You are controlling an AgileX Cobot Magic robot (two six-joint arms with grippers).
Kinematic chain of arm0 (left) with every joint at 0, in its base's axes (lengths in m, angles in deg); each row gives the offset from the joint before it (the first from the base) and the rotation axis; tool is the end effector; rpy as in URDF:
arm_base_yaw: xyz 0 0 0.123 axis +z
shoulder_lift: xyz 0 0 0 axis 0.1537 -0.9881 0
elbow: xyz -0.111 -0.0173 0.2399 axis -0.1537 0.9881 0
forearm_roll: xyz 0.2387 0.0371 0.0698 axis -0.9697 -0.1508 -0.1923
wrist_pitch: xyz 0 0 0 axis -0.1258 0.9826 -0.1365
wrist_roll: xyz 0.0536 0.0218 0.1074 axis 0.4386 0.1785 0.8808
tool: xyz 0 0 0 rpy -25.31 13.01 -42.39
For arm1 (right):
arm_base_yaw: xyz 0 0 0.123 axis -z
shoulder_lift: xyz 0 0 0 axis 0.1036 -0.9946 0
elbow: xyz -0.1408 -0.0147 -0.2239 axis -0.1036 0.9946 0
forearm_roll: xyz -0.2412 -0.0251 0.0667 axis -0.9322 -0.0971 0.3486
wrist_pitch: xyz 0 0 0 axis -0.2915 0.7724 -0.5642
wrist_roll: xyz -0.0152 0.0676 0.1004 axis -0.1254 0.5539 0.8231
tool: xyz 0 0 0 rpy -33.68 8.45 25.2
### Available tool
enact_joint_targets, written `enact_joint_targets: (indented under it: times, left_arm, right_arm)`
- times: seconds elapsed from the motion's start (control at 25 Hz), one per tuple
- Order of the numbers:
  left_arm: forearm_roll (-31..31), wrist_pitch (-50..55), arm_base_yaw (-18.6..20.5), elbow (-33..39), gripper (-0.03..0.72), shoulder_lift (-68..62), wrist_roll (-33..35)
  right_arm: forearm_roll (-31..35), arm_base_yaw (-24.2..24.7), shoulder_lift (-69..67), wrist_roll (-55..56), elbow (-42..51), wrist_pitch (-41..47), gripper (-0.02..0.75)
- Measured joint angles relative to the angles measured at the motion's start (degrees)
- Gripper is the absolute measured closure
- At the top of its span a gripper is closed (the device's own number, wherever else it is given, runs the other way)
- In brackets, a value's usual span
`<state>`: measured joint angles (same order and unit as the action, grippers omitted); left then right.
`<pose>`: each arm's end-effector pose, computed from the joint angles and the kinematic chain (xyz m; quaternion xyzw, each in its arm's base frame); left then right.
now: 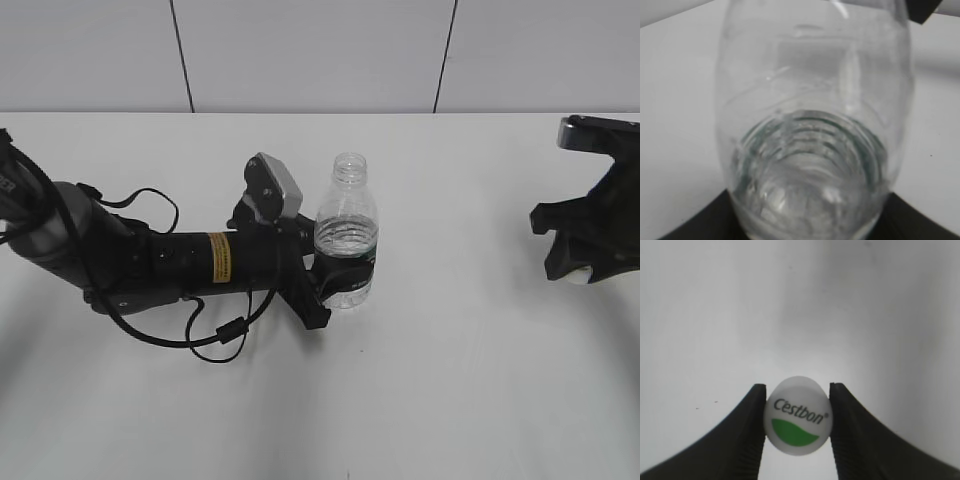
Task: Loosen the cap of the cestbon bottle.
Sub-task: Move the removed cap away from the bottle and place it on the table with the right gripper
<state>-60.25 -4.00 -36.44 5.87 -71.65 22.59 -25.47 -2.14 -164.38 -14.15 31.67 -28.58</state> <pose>0.3147 -0.2543 0.0457 0.4551 0.6716 -0.3512 0.4675 0.3128 0.0606 0.1278 -0.0507 0.9900 0.0761 0.1078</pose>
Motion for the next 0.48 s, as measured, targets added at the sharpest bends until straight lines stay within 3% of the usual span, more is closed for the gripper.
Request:
enact_joint_targets:
  times: [0.28,0.48]
  left_arm:
    - [0.26,0.06,-0.10,0.00,0.343,0.00,0.00]
    - [0.32,0.10,-0.10,0.00,0.343,0.00,0.00]
  right_arm:
    - [-7.60,1.17,-1.54,7.17,3.57,-9.56,0.439]
    - [-9.35,1.17,-6.02,7.75,3.57,-10.99,0.439]
